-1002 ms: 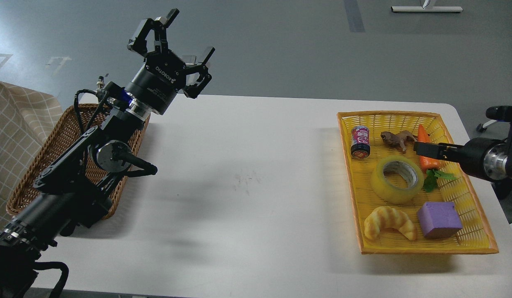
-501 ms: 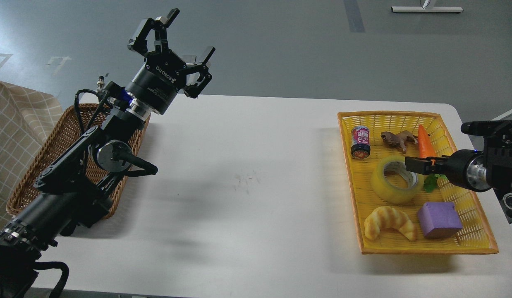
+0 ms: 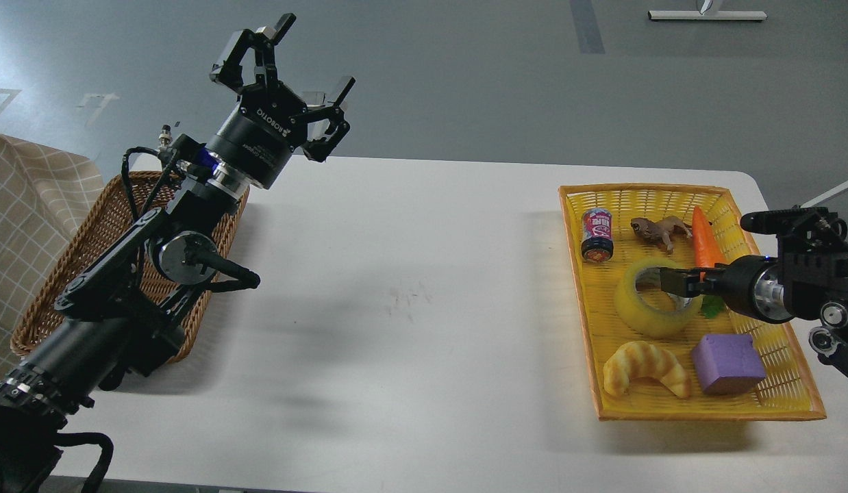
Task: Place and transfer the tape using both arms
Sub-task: 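Hook the right gripper into the tape roll's hole and grip it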
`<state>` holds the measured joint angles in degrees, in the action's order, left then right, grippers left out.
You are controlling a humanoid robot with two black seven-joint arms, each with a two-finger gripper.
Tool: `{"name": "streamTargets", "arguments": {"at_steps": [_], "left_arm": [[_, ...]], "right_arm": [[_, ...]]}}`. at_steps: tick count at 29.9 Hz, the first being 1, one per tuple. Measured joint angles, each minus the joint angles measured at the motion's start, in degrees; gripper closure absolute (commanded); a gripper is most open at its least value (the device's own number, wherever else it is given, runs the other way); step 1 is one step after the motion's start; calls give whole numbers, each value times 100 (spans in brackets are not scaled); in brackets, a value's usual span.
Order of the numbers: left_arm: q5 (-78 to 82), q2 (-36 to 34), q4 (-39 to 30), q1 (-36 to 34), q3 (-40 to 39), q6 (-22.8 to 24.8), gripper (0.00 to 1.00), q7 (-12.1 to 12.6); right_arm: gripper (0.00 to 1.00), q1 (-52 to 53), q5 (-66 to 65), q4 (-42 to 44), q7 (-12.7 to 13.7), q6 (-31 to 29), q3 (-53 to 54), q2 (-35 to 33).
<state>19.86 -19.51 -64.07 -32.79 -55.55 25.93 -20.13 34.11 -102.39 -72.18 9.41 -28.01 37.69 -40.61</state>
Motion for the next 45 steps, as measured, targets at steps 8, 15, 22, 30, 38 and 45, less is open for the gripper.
{"name": "streamTargets", "arguments": {"at_steps": [8,15,22,30,38,45], "left_arm": [[0,5,0,0,-3,0,2,-9],[-7,-6,0,0,-8,0,2,-9],[-7,-6,0,0,-9,0,2,-9],[-9,-6,0,0,-9,0,2,-9],[-9,-7,0,0,-9,0,2,-9],[-15,8,8,-10,-9,0,2,-9]], "right_arm": [[22,-28,-1,196,7,0,-8,125],[37,-43,-1,274,9,1,-9,220],[45,-24,-1,282,9,1,-200,271],[100,-37,30,395,54,1,-228,276],[100,28,82,353,68,1,-239,215],[100,102,113,31,34,1,-162,25]]}}
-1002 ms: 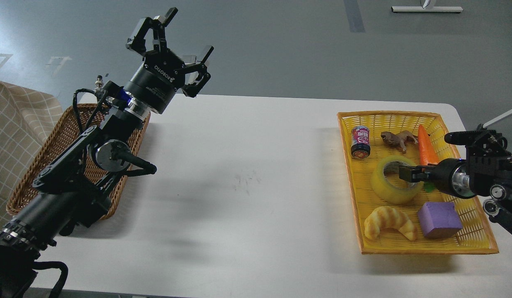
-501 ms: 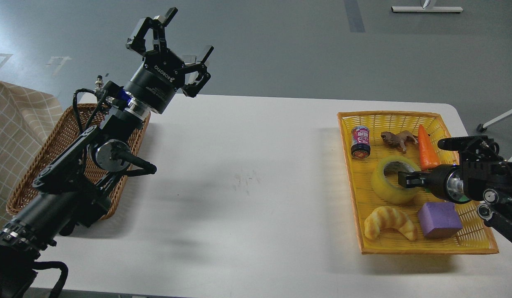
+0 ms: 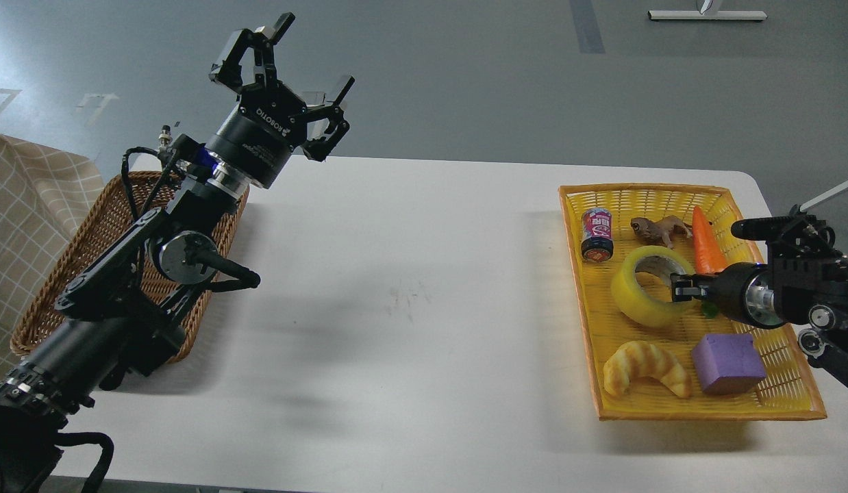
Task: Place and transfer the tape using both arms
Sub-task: 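Hook the right gripper into the tape roll's hole and grip it, then lift the tape roll and carry it toward the table center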
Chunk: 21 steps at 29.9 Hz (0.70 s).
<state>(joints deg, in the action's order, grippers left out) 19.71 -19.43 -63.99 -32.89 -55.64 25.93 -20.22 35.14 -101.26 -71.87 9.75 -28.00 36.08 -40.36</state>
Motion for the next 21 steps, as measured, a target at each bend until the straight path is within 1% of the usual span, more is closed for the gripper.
{"name": "streamTargets", "arguments": {"at_steps": [7,11,16,21], "left_arm": [[-2,-7,1,1,0,0,2,0],[-2,-6,1,9,0,0,2,-9],[-2,10,1,9,0,0,2,-10],[-3,10,1,-31,0,0,2,-10]], "right_arm": [[100,65,10,-927,-6,0,21,-516],[100,257,10,-1232,8,0,33,-654],[100,623,5,-1248,35,0,33,-546],[100,1131,-6,-1117,35,0,-25,-22]]}}
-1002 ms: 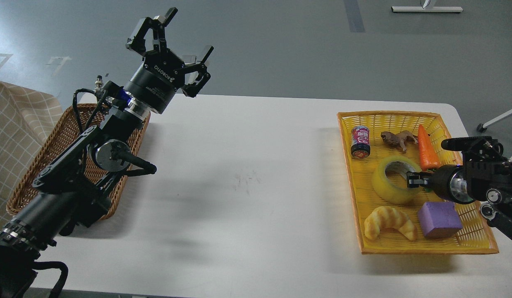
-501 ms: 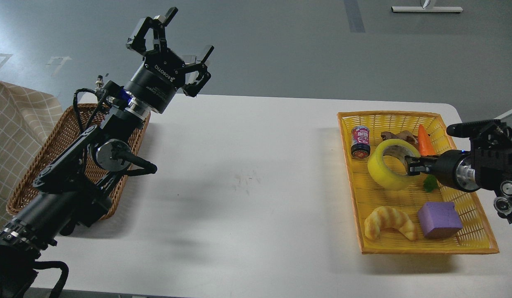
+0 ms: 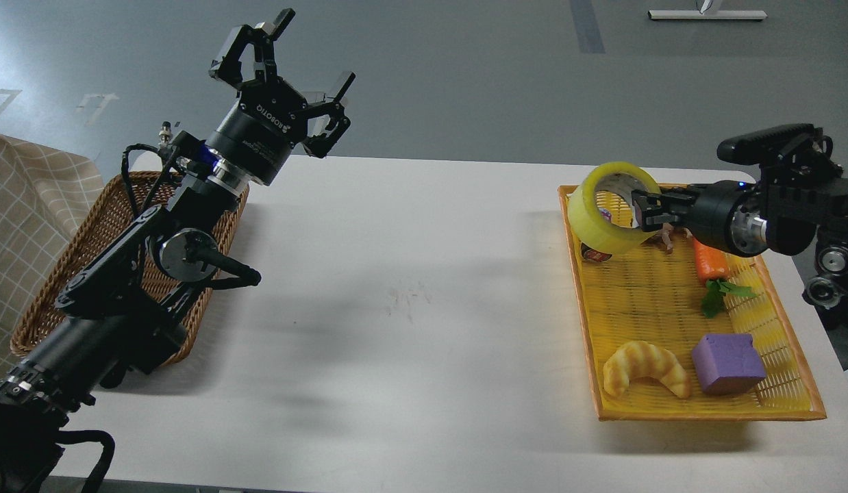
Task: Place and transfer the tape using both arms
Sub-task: 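Lift the tape roll and carry it toward the table center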
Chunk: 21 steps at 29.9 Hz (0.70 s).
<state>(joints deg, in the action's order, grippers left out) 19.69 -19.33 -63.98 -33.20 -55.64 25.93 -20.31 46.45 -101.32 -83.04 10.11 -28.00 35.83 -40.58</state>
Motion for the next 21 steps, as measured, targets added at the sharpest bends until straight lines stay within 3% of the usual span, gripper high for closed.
{"name": "streamTargets", "arguments": {"at_steps": [21], "left_arm": [[1,-3,0,-3,8,0,2,7]], "right_arm": [[100,815,-108,1924,89,0,-917,2958]]}}
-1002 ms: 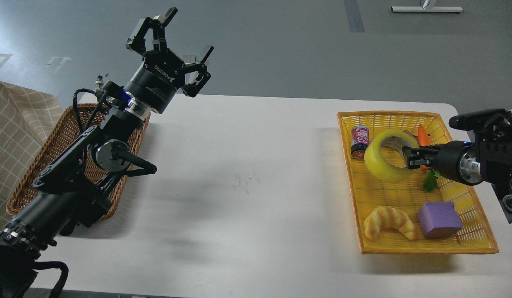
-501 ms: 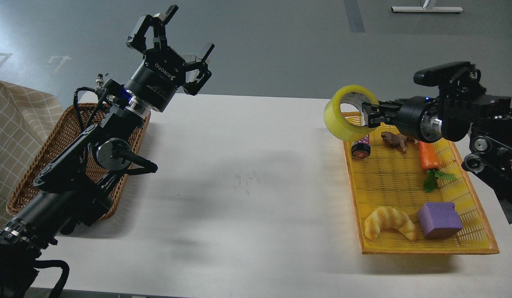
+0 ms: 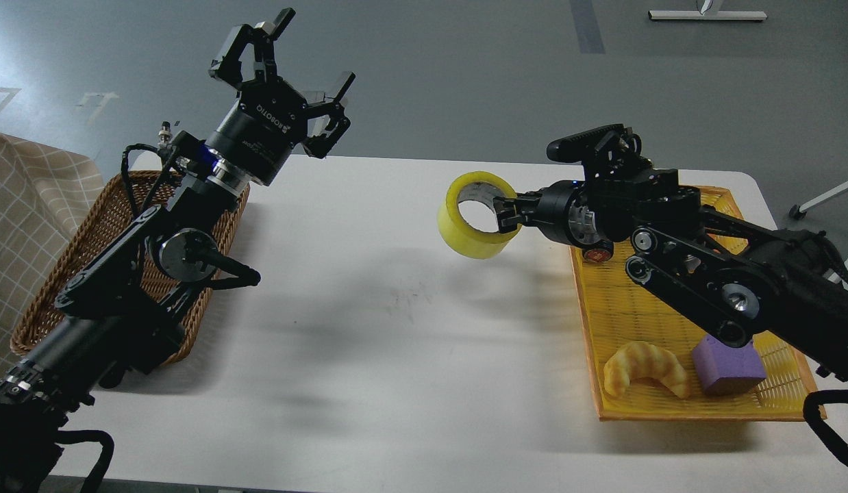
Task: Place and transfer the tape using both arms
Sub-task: 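Lift the tape roll and carry it toward the table center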
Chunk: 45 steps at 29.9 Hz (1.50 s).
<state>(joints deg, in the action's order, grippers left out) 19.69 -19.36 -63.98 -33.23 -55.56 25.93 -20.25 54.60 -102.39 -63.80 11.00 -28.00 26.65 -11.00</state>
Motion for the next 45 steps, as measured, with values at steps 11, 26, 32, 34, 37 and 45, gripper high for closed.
{"name": "streamTargets", "arguments": {"at_steps": [11,26,32,34,37,45], "left_arm": [[-4,-1,0,0,-8,0,2,-6],[-9,22,0,-16,-17,0,2,-6],[-18,28,0,-15,-17,0,2,-6],[-18,33,0,-12,-17,0,2,-6],[-18,32,0,-12,-17,0,2,-6],[-18,12,0,-40,-17,0,2,-6]], "right_arm": [[100,63,-1,603,0,0,-329,838],[100,59,-35,1260,-1,0,-599,1100],[100,54,-32,1446,-5,0,-919,1101],[100,44,-28,1454,-6,0,-967,1100],[100,35,-22,1457,-9,0,-984,1101],[76,48,11,1439,-10,0,-962,1100]]}}
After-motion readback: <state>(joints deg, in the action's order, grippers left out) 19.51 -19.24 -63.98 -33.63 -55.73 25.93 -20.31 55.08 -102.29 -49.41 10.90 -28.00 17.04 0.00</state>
